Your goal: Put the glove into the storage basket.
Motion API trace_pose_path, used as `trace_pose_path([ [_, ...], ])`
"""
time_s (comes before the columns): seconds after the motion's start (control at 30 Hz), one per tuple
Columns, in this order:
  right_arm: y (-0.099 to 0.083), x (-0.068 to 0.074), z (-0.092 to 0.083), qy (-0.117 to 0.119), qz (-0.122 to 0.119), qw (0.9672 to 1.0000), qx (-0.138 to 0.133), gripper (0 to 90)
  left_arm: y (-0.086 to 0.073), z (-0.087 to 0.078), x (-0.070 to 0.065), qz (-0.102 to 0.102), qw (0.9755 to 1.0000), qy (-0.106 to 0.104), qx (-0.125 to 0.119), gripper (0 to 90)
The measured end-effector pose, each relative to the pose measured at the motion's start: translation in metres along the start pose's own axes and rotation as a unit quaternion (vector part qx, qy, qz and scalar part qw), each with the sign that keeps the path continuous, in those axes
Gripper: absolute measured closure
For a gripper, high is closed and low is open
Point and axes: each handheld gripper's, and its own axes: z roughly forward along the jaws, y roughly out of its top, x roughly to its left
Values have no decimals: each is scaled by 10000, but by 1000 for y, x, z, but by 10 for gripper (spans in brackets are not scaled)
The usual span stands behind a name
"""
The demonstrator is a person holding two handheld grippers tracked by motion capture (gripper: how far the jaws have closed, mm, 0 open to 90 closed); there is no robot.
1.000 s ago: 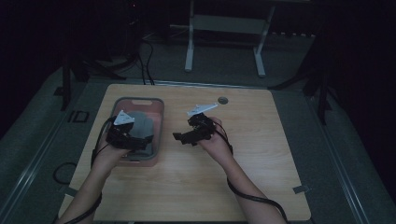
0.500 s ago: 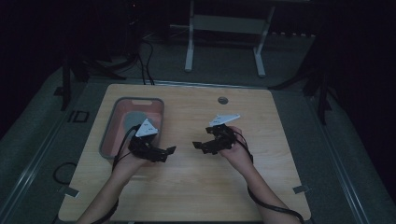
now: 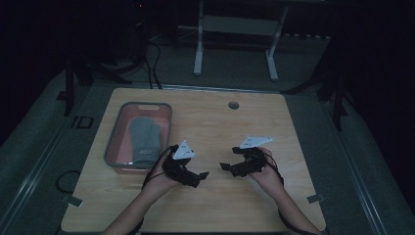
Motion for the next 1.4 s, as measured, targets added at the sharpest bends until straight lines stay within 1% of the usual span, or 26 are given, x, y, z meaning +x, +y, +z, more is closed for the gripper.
trace_pose_path([
  [0.07, -8, -1, -3, 40, -62, 10000, -36, 142, -2, 8, -4, -25, 9999, -116, -7, 41],
  [0.13, -16, -2, -7, 130, -86, 9999, -71, 142, -4, 14, -8, 18, 9999, -146, -51, 41],
  [0.17, -16, -2, -7, 130, -86, 9999, -71, 142, -4, 14, -8, 18, 9999, -146, -51, 41],
  [0.2, -20, -2, -9, 161, -95, 9998, -61, 142, -6, 20, -10, 30, 9998, -186, -87, 41],
  [0.23, -27, -3, -12, 159, -143, 9998, -32, 141, -8, 21, -11, 19, 9997, -190, -125, 41],
  [0.3, -30, -4, -13, 143, -166, 9998, -8, 140, -9, 24, -12, 27, 9997, -191, -154, 41],
  [0.33, -39, -7, -18, 69, -142, 9999, 18, 140, -13, 28, -15, 75, 9997, -209, -143, 41],
  [0.4, -45, -11, -23, 76, -47, 10000, -42, 140, -16, 30, -16, 122, 9995, -235, -147, 41],
  [0.5, -54, -15, -30, -3, 9, 10000, -50, 140, -20, 32, -20, 146, 9993, -289, -174, 41],
  [0.6, -63, -15, -37, -23, 50, 10000, -39, 139, -24, 34, -23, 185, 9993, -298, -161, 41],
  [0.67, -69, -15, -43, -58, 73, 9999, -57, 137, -27, 34, -25, 158, 9993, -317, -140, 41],
  [0.7, -71, -15, -46, -73, 91, 9999, -61, 137, -28, 34, -25, 179, 9993, -311, -138, 41],
  [0.8, -77, -15, -51, -138, 89, 9998, -72, 136, -30, 33, -27, 159, 9993, -299, -155, 41],
  [0.9, -86, -16, -59, -261, 161, 9995, -109, 135, -34, 32, -28, 112, 9993, -292, -193, 41],
  [0.97, -91, -17, -63, -297, 202, 9992, -165, 134, -37, 31, -28, 132, 9994, -264, -180, 41],
  [1.03, -97, -18, -68, -380, 214, 9989, -154, 129, -40, 31, -27, 143, 9994, -255, -161, 41],
  [1.07, -99, -18, -70, -403, 229, 9988, -177, 128, -41, 31, -27, 118, 9994, -262, -180, 41],
  [1.17, -107, -21, -76, -564, 263, 9979, -195, 128, -45, 31, -26, 104, 9995, -256, -177, 41],
  [1.27, -116, -27, -81, -661, 372, 9969, -202, 128, -48, 31, -25, 123, 9996, -202, -180, 41],
  [1.4, -124, -33, -86, -764, 482, 9956, -235, 128, -50, 31, -24, 111, 9995, -199, -222, 41],
])
